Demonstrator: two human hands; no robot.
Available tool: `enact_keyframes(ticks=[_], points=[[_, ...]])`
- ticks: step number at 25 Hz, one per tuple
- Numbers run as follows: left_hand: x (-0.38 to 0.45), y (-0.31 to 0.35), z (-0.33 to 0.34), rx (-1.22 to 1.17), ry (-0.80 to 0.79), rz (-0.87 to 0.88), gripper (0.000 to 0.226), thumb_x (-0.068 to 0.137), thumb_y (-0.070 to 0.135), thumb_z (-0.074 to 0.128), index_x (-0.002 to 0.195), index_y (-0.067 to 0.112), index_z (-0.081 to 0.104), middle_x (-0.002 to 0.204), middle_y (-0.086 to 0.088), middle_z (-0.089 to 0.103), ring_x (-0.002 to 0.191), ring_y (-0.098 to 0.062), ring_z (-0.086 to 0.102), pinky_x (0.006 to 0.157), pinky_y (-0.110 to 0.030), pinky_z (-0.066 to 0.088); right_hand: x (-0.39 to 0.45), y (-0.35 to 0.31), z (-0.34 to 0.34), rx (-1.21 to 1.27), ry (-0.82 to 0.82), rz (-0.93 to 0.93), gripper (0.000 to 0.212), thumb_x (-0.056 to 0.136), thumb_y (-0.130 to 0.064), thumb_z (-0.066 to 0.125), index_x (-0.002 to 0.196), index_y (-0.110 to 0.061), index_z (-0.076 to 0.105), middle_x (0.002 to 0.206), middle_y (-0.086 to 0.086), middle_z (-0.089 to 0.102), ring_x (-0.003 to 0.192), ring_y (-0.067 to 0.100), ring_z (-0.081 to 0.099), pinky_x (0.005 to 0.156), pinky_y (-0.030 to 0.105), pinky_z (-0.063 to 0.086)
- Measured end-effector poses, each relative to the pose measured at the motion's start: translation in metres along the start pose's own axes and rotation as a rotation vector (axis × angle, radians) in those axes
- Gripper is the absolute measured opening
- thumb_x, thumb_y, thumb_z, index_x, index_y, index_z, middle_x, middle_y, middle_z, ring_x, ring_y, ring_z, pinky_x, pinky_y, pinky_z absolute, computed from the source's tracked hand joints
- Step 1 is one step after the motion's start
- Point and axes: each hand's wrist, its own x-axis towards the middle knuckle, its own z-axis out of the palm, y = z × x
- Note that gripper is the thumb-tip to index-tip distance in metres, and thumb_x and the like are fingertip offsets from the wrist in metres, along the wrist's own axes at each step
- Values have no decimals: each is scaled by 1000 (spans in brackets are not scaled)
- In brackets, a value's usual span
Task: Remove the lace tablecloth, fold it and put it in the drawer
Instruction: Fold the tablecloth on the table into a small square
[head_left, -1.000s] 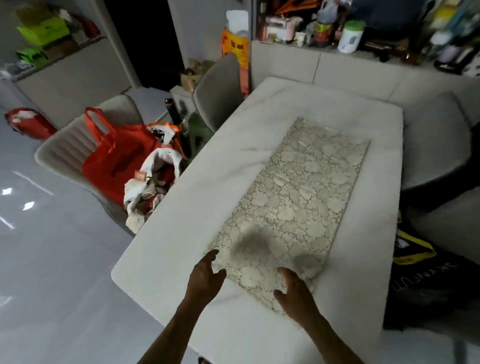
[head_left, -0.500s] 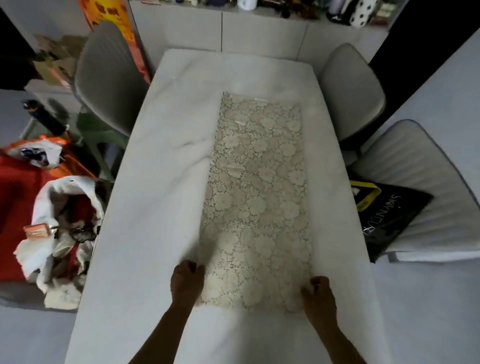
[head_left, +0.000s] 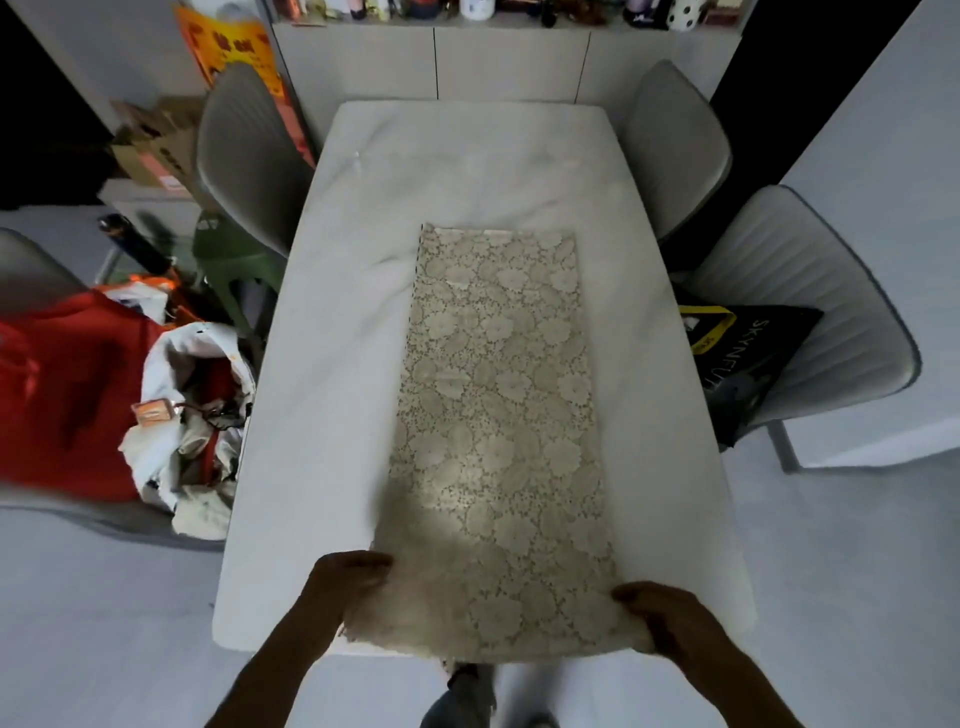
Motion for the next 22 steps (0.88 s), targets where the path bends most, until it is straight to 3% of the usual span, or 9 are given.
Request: enact_keyframes(ticks=[2, 5, 7, 9, 10, 12, 14, 17, 22], points=[[-7, 7, -11, -87, -30, -42, 17, 78, -8, 64, 89, -4, 76, 92, -31, 70, 77, -34, 63, 65, -33, 50, -11, -4, -7, 123, -63, -11, 23, 86, -10, 58, 92, -8, 79, 104, 18, 74, 89, 38, 69, 68, 36, 54], [8, 39, -15, -180, -94, -38, 36, 75, -10, 44, 95, -7, 73, 86, -24, 68, 74, -31, 57, 53, -24, 46, -4, -45, -9, 230, -168, -87, 38, 78, -12, 50, 110, -13, 71, 111, 8, 75, 102, 33, 70, 76, 40, 49], [30, 64, -15, -244, -113, -15, 46, 74, -18, 32, 90, -6, 73, 80, -20, 74, 76, -27, 66, 62, -24, 53, 9, -85, -1, 197, -166, -139, 46, 66, -15, 60, 111, -16, 68, 110, 4, 75, 101, 29, 71, 76, 38, 48], [56, 88, -10, -148, -91, 11, 29, 83, -15, 46, 95, -6, 72, 80, -15, 73, 76, -22, 65, 69, -25, 51, 31, -122, 13, 135, -87, -160, 34, 69, -19, 73, 102, -17, 71, 99, 2, 78, 89, 26, 74, 70, 34, 50], [72, 97, -6, -25, -50, 33, 20, 86, -7, 56, 95, -2, 72, 77, -12, 70, 67, -19, 60, 63, -22, 48, 46, -138, 22, 107, -27, -163, 22, 76, -19, 73, 98, -16, 71, 91, 3, 79, 79, 24, 74, 66, 31, 51], [102, 107, 0, 226, 77, 121, 14, 85, 3, 65, 81, 13, 74, 69, -5, 64, 54, -14, 47, 48, -16, 37, 78, -161, 42, 59, 128, -165, 5, 86, -15, 68, 90, -12, 70, 68, 6, 74, 54, 20, 63, 53, 25, 48], [128, 112, 9, 323, 125, 186, 14, 84, 13, 69, 72, 20, 70, 67, 2, 64, 60, -16, 52, 51, -20, 38, 113, -170, 56, -6, 277, -181, 7, 87, -8, 66, 84, -4, 71, 55, 10, 64, 41, 19, 48, 44, 22, 40], [154, 113, 23, 455, 99, 224, 22, 79, 31, 77, 86, 16, 63, 78, 5, 63, 75, -17, 59, 66, -27, 42, 153, -164, 69, -179, 419, -250, 17, 86, -12, 65, 94, 0, 74, 76, 20, 69, 63, 28, 61, 59, 36, 50], [169, 100, 28, 609, 261, 387, 10, 82, 24, 75, 79, 19, 67, 69, 10, 65, 73, -17, 66, 62, -20, 41, 170, -149, 64, -331, 454, -359, 24, 89, -25, 66, 107, -10, 74, 93, 8, 73, 91, 30, 67, 82, 38, 54]])
